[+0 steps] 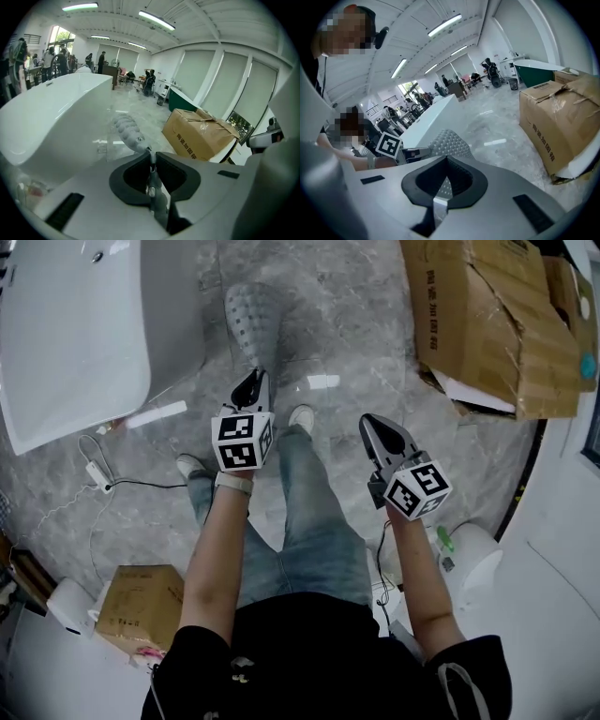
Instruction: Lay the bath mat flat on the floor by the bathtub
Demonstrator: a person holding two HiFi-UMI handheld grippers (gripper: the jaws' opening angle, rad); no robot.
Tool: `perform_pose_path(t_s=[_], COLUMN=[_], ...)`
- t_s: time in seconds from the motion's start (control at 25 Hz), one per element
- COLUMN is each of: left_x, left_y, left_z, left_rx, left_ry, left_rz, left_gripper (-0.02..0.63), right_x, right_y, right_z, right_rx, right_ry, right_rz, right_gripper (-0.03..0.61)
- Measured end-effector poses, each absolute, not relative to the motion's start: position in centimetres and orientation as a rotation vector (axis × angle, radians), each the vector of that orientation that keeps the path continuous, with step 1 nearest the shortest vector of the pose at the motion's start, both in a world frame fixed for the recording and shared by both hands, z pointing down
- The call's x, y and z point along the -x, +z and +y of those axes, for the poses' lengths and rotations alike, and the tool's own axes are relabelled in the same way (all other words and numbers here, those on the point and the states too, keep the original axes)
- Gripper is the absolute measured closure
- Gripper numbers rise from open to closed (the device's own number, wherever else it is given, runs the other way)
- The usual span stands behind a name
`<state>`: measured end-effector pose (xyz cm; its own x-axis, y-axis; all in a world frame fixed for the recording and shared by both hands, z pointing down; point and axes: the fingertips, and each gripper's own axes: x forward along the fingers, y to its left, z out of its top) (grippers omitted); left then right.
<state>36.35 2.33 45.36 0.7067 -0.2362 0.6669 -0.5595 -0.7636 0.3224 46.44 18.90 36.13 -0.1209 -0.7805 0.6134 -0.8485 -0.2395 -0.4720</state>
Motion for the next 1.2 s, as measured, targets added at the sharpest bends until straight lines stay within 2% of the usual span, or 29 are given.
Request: perform_pose_path(t_s=[0.48, 1.2], left_x=[-27.7, -10.7], left_y=[53.5, 61.9], left_z=[1.7, 4.2], left_rx=[-2.35, -2.211], left_ry=[0.883, 0.991], left_rz=[-0.696, -0.785], left_gripper=[0.56, 0.56], right_x=[-41.5, -29.4], right_y=[42.6, 45.7], right_z=[16.6, 15.6], right_rx=[-1.892, -1.733], right_ry=[1.361, 1.391], right_rz=[-1.886, -1.885], right_gripper=[0.554, 0.554])
